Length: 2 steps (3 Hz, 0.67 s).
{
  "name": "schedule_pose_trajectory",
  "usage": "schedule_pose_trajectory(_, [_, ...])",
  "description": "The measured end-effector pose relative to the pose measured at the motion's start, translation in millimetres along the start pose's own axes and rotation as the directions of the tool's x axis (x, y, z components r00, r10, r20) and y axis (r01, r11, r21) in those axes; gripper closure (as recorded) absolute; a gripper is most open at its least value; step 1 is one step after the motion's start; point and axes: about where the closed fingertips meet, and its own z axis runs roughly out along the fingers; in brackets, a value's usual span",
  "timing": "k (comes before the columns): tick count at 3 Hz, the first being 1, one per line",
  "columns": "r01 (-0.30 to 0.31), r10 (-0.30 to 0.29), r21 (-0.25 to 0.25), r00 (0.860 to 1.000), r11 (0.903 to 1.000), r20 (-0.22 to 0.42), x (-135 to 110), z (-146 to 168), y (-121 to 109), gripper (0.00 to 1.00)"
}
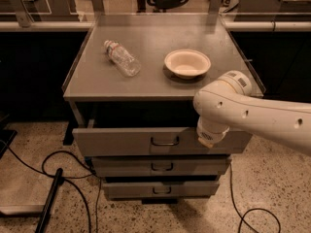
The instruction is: Close top drawer
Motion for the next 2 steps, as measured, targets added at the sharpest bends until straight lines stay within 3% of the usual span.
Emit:
schedule_pose_trajectory(1, [0.000,0.000,0.000,1.000,1.0000,0.000,0.0,0.0,0.0,0.11])
schedule_pose_trajectory(2, [0.000,0.000,0.000,1.000,1.0000,0.000,0.0,0.0,0.0,0.00])
